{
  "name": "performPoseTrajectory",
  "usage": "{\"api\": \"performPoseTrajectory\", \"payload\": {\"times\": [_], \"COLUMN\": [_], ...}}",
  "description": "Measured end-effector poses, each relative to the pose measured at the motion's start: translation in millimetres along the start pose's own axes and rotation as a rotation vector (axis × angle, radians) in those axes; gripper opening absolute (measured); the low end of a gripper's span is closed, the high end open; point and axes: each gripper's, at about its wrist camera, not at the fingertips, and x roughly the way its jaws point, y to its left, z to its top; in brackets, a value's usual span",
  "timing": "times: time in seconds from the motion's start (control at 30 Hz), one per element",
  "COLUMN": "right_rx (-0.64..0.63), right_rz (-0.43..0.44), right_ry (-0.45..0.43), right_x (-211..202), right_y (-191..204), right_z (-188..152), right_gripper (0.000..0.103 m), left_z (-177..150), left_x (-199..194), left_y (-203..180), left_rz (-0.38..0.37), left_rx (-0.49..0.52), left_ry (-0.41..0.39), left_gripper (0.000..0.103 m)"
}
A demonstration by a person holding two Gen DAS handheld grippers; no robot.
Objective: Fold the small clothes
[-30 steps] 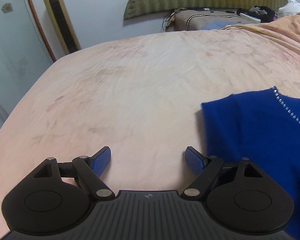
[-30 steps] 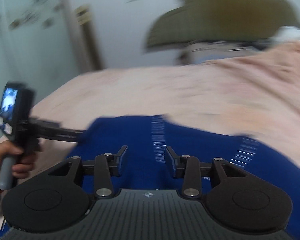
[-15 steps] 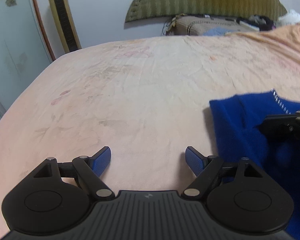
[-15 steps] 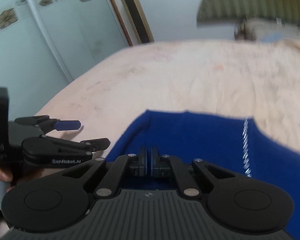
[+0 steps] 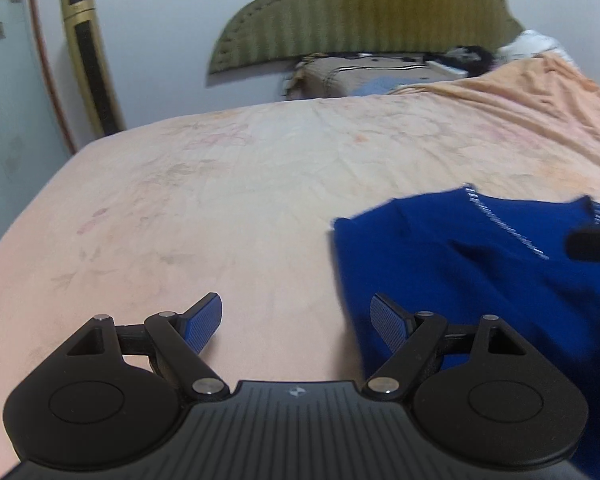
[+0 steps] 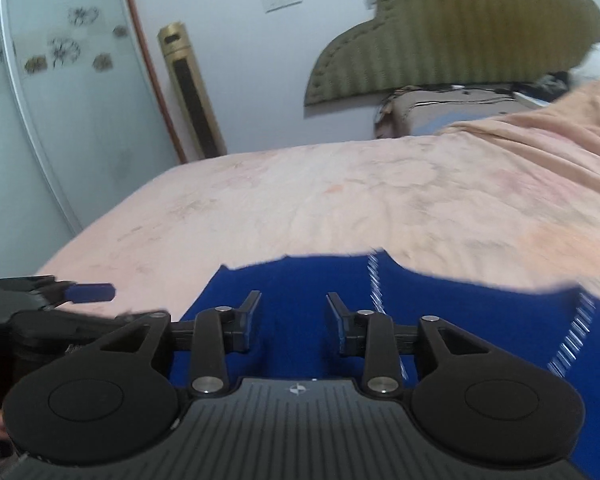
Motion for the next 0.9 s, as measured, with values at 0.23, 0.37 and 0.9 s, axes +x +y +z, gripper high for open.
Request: {"api": "performPoseTrajectory", "payload": {"times": [0.23, 0.37, 0.9], "right_rx": [0.117, 0.245, 0.27], "right_rz": [-0.172, -0.362, -0.488], "right_ry": [-0.011, -0.025, -0.098], "right_x": [-88.8, -128.2, -177.0], "right_y": [-31.2, -75.3, -78.7], "right_z": [-67.7, -97.0, -109.2], "right_gripper": [0.055, 0.066, 0.082], "left_z": [-30.1, -25.8, -46.8], "left_x": [7.8, -3.1, -68.3], "left_y": [-28.7, -25.0, -76.4], "left_rz": [0.059, 0.069, -0.002], "left_rx": [0.178, 0.112, 0.062], "left_ry": [0.032, 0.027, 0.026], "left_gripper": [0.084, 0.082, 0.082]}}
